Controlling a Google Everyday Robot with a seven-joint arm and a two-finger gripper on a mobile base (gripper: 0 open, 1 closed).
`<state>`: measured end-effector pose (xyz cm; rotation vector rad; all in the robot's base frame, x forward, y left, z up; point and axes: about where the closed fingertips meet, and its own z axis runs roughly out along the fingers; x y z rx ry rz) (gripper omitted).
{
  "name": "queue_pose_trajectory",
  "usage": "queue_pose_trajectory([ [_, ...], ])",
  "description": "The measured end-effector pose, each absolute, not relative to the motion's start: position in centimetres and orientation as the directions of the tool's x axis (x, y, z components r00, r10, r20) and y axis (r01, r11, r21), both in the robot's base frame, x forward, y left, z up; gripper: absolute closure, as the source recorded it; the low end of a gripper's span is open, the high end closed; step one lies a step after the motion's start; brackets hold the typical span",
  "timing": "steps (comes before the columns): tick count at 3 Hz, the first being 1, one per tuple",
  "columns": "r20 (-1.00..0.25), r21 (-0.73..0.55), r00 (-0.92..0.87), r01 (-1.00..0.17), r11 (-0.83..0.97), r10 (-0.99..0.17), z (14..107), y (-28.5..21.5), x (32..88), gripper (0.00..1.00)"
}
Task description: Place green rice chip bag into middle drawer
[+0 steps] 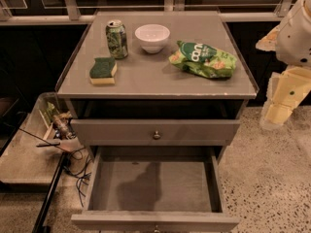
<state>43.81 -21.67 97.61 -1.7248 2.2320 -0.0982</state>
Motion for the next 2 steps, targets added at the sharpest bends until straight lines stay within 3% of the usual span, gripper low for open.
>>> queue_pose_trajectory([
  [2,-0.213,-0.268,-0.186,-0.933,0.241,-0.959,98.0,-20.1,45.1,0.00],
])
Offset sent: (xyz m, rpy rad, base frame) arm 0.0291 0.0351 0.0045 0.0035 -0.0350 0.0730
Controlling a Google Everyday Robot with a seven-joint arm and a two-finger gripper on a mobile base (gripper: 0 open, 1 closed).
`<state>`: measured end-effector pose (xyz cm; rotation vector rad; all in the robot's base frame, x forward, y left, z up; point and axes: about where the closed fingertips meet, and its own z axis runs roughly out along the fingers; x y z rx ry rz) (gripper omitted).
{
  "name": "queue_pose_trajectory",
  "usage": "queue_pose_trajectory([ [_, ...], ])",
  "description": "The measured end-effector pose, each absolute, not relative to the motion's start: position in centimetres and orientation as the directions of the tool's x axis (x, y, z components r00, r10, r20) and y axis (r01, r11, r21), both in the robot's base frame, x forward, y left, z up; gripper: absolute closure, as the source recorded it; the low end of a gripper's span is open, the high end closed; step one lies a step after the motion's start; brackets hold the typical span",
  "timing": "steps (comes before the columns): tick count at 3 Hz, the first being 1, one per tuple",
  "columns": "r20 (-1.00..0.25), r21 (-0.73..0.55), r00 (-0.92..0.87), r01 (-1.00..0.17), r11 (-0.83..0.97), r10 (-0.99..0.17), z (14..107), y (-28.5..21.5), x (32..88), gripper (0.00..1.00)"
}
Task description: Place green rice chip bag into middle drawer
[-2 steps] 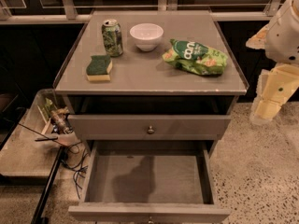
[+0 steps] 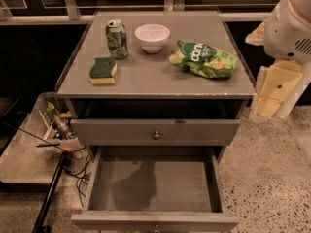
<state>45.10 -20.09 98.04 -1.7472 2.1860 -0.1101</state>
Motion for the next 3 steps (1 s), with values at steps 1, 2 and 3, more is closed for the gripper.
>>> queue_pose_trajectory([
  [1,-0.224,-0.311,-0.129,-0.930,0.196,-0.966,98.1,-17.7,48.5,0.00],
  [2,-0.270,-0.348,-0.094,-0.918,0.188,-0.958,97.4,-17.1,52.9,0.00],
  [3,-0.356,-0.381,-0.085,-0.896,0.227,-0.931,96.3,-18.3,56.8,0.00],
])
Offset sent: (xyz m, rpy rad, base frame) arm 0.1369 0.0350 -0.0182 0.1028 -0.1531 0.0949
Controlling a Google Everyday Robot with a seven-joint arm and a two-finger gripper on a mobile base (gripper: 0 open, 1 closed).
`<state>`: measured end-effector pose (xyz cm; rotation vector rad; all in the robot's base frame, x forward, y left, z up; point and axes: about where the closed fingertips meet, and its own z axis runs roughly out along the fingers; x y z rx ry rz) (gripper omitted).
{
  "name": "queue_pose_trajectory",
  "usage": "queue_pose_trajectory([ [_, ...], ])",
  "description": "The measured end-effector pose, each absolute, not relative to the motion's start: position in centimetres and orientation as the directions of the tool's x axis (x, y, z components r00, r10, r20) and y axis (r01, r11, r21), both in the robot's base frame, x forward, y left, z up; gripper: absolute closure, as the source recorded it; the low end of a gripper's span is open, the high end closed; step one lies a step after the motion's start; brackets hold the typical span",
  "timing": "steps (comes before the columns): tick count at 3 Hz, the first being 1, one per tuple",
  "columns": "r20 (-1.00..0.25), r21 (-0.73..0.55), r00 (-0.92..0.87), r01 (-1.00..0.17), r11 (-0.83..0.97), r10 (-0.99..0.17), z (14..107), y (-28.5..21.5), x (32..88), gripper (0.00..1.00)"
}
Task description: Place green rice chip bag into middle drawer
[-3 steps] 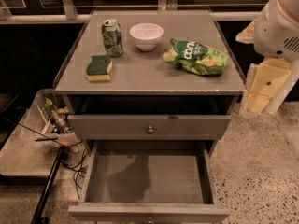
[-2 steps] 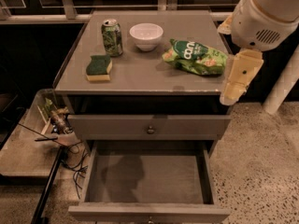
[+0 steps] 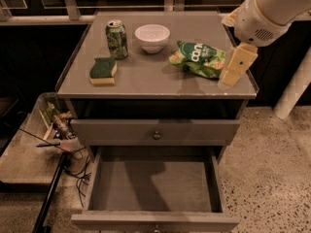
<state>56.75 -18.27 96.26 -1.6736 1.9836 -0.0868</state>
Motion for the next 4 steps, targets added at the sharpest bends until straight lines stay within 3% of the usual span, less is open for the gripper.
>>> queue_pose_trajectory([
  [1,-0.422,-0.383,-0.032,-0.900,0.210,-0.906,93.6,-19.8,60.3,0.00],
  [4,-0.437,-0.430,-0.002,-0.878,0.210,-0.899,90.8,-21.2,65.4,0.00],
])
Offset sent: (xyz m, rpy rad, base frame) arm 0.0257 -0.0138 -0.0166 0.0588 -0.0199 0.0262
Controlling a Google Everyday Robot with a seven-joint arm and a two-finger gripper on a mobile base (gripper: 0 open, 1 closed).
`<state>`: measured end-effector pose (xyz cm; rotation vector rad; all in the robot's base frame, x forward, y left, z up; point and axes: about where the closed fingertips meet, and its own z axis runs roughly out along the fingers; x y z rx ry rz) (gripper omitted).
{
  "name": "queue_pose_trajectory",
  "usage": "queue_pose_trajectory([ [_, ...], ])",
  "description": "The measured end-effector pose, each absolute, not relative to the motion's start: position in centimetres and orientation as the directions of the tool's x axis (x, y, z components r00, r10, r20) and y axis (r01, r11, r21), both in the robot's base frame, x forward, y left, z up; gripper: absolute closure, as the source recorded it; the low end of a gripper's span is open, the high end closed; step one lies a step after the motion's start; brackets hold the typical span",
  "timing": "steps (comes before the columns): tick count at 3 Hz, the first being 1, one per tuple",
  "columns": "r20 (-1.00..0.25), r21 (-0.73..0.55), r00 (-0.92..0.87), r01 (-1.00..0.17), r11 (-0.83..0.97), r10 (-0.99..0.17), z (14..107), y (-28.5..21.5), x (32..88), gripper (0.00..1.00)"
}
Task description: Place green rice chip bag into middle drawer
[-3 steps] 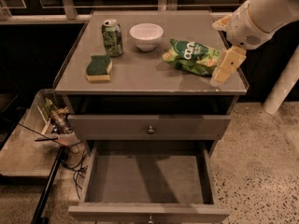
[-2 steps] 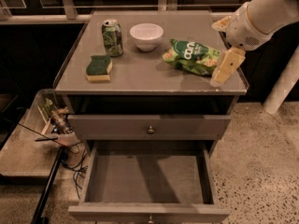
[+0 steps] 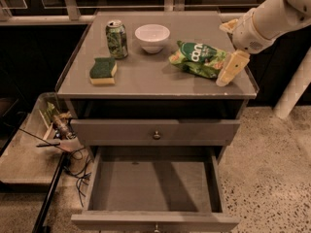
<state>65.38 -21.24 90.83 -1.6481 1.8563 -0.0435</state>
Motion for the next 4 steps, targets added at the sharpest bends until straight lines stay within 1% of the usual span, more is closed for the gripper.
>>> queue_pose_trajectory([
  [1,-0.458,-0.433,-0.014,-0.870,0.237,-0.889,90.3,-21.8,66.9,0.00],
  [2,-0.487,-0.412,-0.014,-0.878,0.243,-0.873,89.8,-20.9,68.5,0.00],
  [4,-0.501,-0.344,-0.039,-0.908,0.240,-0.864,86.6,-19.0,72.4,0.00],
])
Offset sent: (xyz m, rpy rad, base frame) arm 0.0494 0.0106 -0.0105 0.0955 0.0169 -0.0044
